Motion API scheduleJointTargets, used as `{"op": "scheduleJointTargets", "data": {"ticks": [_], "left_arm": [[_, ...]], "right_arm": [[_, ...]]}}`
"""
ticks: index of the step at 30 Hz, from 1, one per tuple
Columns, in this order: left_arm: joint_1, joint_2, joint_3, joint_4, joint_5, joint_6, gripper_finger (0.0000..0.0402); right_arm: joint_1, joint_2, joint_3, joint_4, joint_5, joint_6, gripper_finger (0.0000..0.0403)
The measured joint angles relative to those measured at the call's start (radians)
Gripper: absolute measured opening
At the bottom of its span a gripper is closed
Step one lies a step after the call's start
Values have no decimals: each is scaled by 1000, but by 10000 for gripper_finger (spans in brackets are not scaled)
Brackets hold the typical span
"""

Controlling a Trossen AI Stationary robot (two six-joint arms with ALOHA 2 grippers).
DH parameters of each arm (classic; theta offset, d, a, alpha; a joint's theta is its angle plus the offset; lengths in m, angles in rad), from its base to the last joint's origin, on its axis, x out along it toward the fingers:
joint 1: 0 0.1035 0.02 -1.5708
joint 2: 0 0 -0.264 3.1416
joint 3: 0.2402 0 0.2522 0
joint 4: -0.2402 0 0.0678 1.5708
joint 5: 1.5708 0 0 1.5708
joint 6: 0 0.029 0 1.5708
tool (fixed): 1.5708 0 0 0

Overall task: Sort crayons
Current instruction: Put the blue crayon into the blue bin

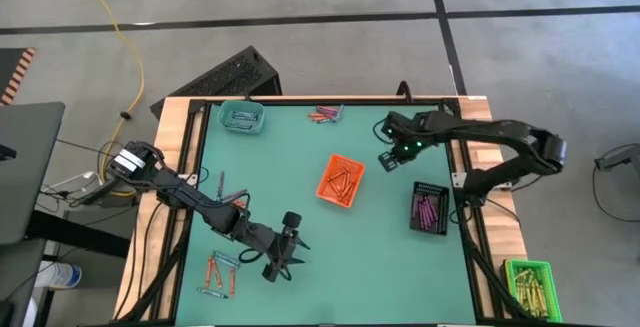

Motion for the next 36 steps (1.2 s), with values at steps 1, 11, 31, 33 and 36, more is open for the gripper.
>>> {"op": "scheduleJointTargets", "data": {"ticks": [1, 11, 31, 33, 36], "left_arm": [[2, 0, 0, 19, -8, 16, 167], [63, 0, 0, 257, -56, 118, 167], [289, -1, 37, 633, 193, -59, 167], [283, -1, 47, 629, 169, -52, 167], [271, -1, 54, 625, 67, -61, 167]], "right_arm": [[23, -30, 0, -3, 5, 11, 2], [418, -279, 0, 103, 57, 119, 1], [971, -101, 2, 816, 500, -273, 1], [963, -72, 2, 883, 500, -326, 1], [959, -42, 2, 963, 499, -392, 1]]}}
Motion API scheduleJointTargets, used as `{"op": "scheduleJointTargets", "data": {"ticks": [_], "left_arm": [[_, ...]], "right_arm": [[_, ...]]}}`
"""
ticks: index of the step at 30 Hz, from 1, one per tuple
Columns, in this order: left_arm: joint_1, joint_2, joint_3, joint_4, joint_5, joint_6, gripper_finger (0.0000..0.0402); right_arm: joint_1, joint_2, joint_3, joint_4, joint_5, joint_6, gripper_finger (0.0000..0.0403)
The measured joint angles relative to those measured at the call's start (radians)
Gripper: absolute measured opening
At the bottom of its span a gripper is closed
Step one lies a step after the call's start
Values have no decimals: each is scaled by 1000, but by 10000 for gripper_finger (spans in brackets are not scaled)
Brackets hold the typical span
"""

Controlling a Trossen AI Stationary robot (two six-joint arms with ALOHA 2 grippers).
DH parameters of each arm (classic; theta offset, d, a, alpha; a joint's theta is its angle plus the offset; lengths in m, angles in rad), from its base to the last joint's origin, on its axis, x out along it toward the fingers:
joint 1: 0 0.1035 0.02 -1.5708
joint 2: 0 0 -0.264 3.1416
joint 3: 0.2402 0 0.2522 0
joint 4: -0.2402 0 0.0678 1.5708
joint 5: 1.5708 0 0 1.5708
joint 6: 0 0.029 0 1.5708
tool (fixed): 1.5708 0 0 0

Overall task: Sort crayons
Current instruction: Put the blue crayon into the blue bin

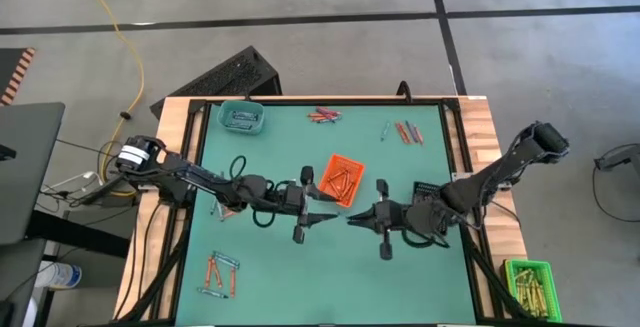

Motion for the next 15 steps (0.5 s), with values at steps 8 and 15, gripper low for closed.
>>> {"op": "scheduleJointTargets", "data": {"ticks": [8, 15], "left_arm": [[-1, 0, 1, 3, 46, -13, 167], [-1, 0, 1, 4, 112, -23, 167]], "right_arm": [[-21, 44, 0, 37, -1, -26, 1], [-54, 83, 0, 89, -7, -21, 1]]}}
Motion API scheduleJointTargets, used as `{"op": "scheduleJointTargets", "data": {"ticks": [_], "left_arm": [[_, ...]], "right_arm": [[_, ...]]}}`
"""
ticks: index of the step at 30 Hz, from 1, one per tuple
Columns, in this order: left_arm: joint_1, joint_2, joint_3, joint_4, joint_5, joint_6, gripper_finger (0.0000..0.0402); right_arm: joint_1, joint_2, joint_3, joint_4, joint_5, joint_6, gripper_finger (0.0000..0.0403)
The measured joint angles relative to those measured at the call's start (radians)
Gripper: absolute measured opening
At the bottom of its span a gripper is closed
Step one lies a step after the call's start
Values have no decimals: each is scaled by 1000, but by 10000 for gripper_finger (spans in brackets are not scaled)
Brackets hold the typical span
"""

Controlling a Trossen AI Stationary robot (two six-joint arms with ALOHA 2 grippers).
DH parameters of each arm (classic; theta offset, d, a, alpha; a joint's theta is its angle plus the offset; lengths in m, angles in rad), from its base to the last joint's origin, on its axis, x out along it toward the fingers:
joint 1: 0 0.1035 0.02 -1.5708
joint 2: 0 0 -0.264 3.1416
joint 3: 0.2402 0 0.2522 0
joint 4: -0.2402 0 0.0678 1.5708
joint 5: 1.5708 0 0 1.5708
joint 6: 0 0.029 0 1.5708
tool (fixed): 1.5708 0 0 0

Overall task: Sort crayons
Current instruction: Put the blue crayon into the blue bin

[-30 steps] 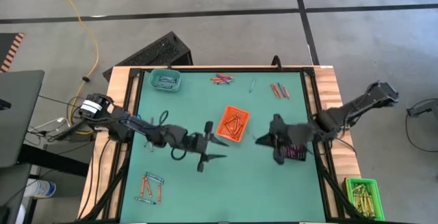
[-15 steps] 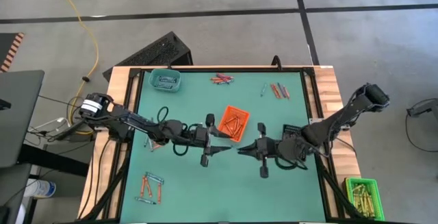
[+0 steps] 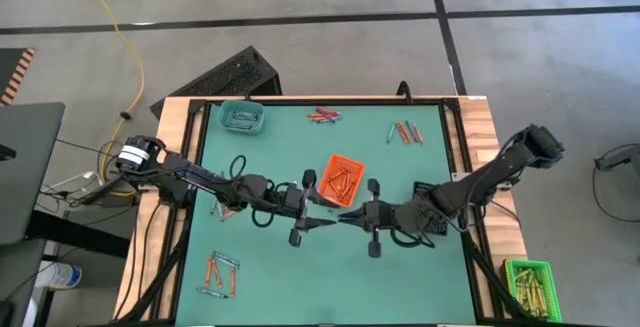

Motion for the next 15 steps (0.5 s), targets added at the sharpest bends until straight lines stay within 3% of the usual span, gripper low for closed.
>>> {"op": "scheduleJointTargets", "data": {"ticks": [5, 15], "left_arm": [[-2, 0, 0, -4, -20, 3, 150], [-2, 0, 0, 4, 37, 70, 19]], "right_arm": [[-7, 3, 0, 10, -18, -6, 3], [-6, 3, 0, 9, -26, -9, 6]]}}
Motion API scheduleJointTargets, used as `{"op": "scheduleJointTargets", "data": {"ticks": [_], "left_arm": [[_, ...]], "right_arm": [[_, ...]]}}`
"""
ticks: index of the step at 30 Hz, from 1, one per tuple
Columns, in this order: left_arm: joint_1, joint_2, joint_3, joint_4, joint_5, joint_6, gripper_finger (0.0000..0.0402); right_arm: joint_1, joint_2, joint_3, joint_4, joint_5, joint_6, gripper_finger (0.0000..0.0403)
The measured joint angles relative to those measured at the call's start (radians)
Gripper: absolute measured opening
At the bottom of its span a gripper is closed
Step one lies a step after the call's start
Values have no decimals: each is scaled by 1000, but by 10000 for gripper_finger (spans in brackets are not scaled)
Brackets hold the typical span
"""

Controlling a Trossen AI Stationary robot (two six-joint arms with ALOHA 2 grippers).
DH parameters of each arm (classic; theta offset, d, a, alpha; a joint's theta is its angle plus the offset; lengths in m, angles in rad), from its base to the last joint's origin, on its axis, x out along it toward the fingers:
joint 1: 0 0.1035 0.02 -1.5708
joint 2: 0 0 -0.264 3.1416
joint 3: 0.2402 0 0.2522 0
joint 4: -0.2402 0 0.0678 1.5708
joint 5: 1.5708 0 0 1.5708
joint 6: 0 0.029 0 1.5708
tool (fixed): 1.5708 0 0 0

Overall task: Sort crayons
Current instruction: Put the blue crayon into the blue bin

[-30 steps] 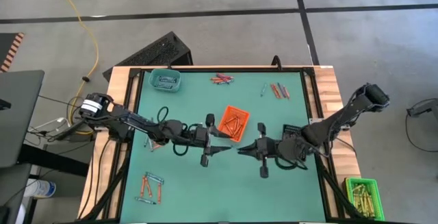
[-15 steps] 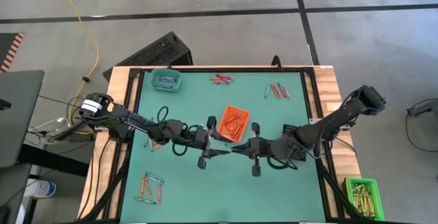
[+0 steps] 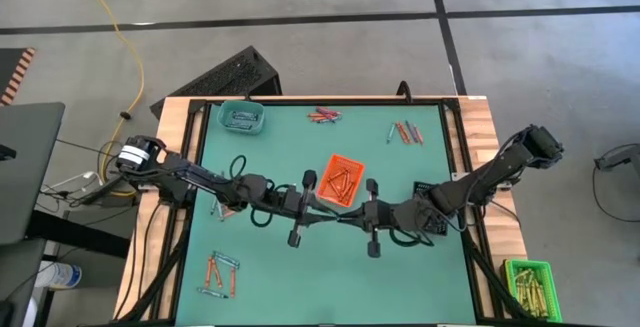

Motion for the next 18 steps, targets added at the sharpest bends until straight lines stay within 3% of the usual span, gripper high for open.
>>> {"op": "scheduleJointTargets", "data": {"ticks": [8, 18], "left_arm": [[0, 0, 0, -27, 36, 49, 5], [10, -35, 1, -134, 67, 77, 2]], "right_arm": [[3, 0, 0, -15, -2, 7, 12], [3, 0, 0, -20, 6, 14, 87]]}}
